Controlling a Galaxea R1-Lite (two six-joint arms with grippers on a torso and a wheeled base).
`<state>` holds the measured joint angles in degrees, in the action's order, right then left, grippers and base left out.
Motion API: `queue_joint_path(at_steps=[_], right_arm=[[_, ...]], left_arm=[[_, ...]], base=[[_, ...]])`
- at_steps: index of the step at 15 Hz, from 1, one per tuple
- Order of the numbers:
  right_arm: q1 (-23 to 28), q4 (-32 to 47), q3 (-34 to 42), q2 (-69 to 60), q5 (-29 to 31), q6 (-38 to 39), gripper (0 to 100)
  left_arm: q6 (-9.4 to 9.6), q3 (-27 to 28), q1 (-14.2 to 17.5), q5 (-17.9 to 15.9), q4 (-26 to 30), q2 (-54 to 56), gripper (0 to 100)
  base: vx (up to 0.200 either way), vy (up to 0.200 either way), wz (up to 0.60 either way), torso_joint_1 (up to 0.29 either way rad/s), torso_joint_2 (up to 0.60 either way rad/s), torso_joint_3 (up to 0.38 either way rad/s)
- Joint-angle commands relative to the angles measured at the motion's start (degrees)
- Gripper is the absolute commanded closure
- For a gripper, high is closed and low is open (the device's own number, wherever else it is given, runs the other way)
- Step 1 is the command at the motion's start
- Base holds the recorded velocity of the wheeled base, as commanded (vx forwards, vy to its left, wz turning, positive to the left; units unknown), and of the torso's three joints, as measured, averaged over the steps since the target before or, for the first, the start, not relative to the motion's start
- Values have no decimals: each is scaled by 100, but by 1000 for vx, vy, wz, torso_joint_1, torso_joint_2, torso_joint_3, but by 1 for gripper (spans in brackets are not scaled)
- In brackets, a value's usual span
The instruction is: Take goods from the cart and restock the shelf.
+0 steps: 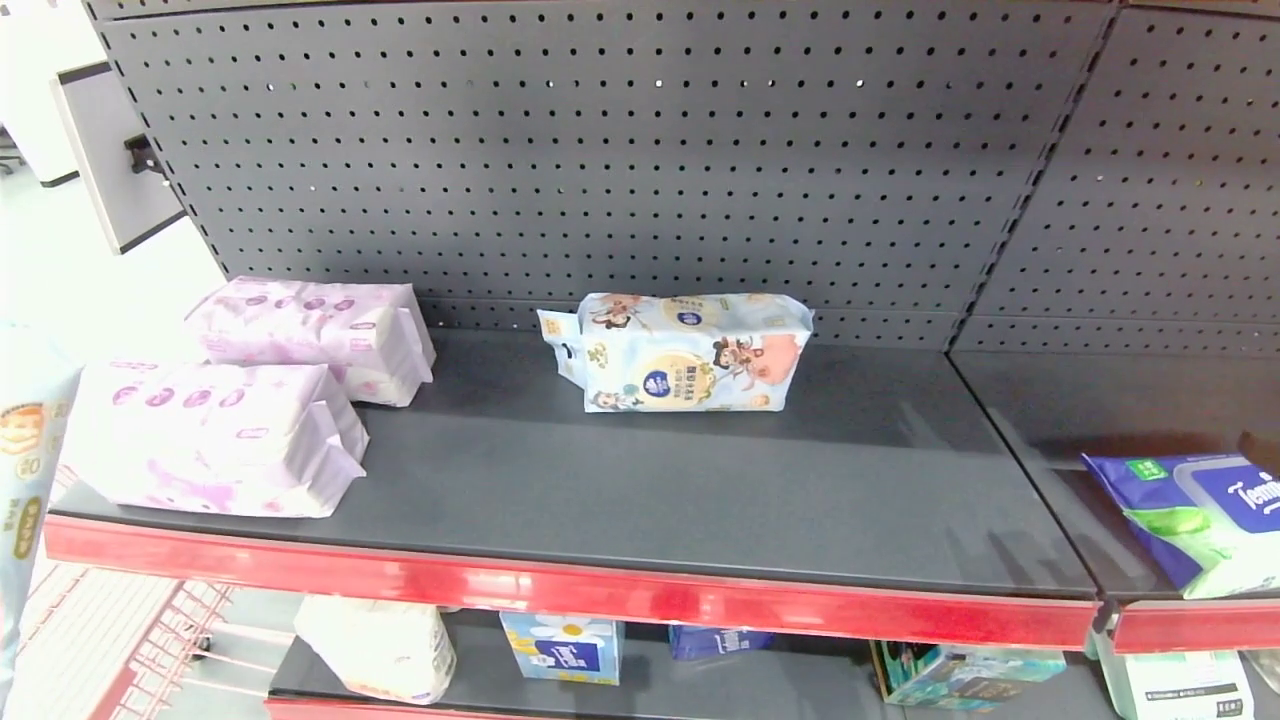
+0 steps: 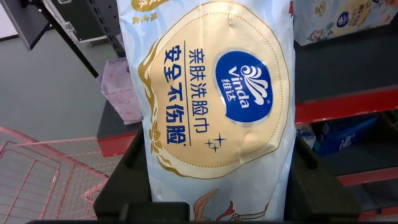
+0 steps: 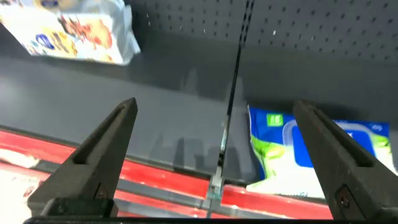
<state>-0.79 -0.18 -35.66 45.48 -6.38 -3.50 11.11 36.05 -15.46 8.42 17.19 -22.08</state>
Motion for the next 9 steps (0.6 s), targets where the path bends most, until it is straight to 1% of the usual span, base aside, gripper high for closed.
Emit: queue_joint_path(at_steps=[1, 3, 4, 5, 7, 9], right_arm=[[9, 9, 112, -22, 14, -2, 0], [18, 1, 103, 22, 22, -10, 0], [35, -8, 112, 48, 22, -81, 0], [35, 9, 112, 48, 22, -90, 0], [35, -17, 217, 57, 22, -90, 0], [27, -17, 331, 57, 14, -195, 0]], left_arm=[[58, -54, -1, 1, 13, 195, 100], [85, -72, -1, 1, 74, 380, 100], [94, -63, -1, 1, 382, 582, 100], [94, -72, -10, -7, 461, 634, 100], [94, -72, -19, -16, 461, 626, 100], [94, -63, -27, -16, 452, 608, 100]], base=[[0, 0, 0, 0, 0, 0], [0, 0, 0, 0, 0, 0], [0, 0, 0, 0, 0, 0], [0, 0, 0, 0, 0, 0], [0, 0, 0, 0, 0, 0], [200, 0, 0, 5, 7, 2]])
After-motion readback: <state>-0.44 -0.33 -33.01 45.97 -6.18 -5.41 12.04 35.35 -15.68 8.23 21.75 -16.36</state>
